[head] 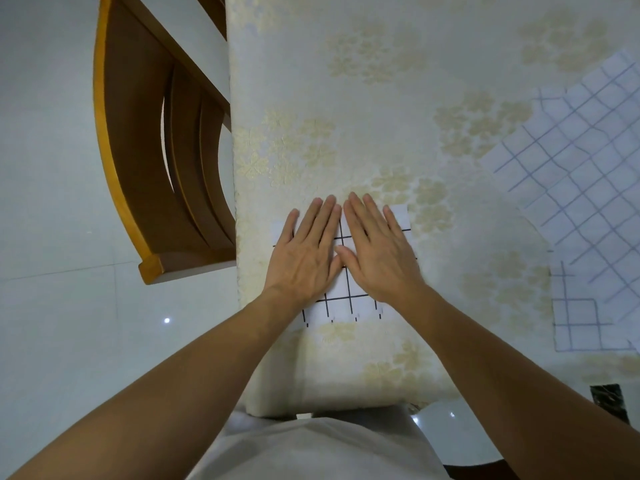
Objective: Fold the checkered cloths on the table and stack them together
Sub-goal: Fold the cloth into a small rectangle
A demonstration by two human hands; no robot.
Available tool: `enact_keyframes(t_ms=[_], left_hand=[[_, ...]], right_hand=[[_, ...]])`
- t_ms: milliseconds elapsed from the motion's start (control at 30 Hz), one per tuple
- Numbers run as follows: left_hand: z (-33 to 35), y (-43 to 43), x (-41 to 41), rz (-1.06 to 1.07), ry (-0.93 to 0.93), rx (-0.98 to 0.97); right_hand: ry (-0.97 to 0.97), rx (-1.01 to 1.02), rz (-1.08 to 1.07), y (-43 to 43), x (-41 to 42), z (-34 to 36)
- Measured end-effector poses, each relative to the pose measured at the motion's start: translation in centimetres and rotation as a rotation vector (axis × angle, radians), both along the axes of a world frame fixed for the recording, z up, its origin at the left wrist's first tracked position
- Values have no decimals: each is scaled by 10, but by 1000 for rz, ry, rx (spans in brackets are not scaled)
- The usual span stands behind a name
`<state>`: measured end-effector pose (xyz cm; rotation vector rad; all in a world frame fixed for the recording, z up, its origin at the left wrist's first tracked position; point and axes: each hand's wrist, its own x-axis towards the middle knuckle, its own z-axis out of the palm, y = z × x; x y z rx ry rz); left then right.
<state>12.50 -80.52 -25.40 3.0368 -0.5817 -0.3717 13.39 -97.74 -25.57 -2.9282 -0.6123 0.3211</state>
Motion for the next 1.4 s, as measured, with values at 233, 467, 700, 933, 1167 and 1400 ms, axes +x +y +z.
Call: enact_keyframes(t_ms=[233, 467, 700, 933, 1167, 1400], left_hand=[[-4, 18, -4, -19, 7, -78], [7, 23, -12, -20, 18, -48], [-2, -3, -32, -24, 54, -41], [3, 29, -34, -60, 50, -96], [5, 10, -16, -100, 1, -92], [-2, 23, -13, -73, 18, -119]], right_hand=[[-18, -102, -108, -31, -6, -4], [-17, -90, -218, -36, -13, 3], [-31, -44, -70, -12, -21, -2], [3, -96, -166, -39, -41, -2], [-46, -5, -161, -10, -27, 4], [-23, -79, -68, -27, -21, -4]])
